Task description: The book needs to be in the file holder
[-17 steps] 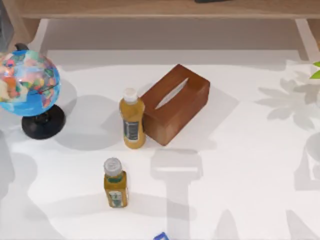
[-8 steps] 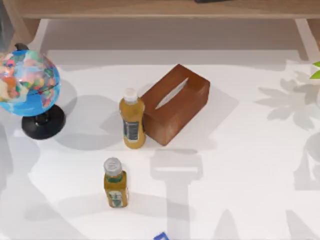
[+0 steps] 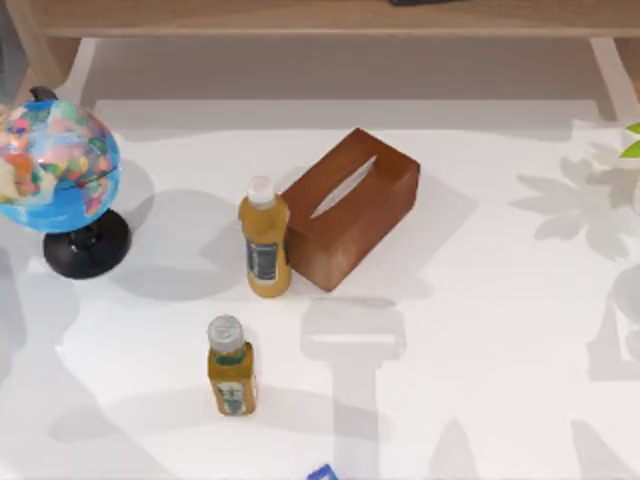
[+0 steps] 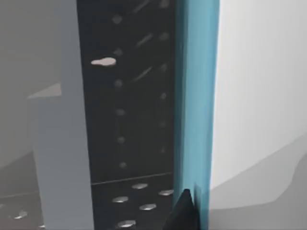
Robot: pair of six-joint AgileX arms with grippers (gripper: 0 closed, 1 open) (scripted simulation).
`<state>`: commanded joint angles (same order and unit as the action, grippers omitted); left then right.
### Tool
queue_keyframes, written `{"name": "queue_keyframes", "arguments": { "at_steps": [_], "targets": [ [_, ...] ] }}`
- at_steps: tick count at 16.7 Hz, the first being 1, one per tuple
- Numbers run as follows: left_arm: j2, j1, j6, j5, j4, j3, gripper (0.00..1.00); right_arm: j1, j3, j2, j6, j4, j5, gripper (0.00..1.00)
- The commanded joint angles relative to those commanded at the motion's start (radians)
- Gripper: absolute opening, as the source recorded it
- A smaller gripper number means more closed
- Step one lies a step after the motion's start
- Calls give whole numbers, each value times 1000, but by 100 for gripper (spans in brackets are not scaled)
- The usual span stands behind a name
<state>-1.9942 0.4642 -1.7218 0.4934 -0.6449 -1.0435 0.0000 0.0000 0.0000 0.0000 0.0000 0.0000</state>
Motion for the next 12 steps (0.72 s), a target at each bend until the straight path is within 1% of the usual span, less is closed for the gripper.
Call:
{"name": "queue_keyframes", "arguments": {
  "at_steps": [8, 9, 12],
  "targets": [
    [0, 0, 0, 0, 0, 0, 98, 0, 0, 0, 0, 0, 0, 100],
    [0, 0, 0, 0, 0, 0, 100, 0, 0, 0, 0, 0, 0, 100],
    [0, 0, 0, 0, 0, 0, 100, 0, 0, 0, 0, 0, 0, 100]
  ]
}}
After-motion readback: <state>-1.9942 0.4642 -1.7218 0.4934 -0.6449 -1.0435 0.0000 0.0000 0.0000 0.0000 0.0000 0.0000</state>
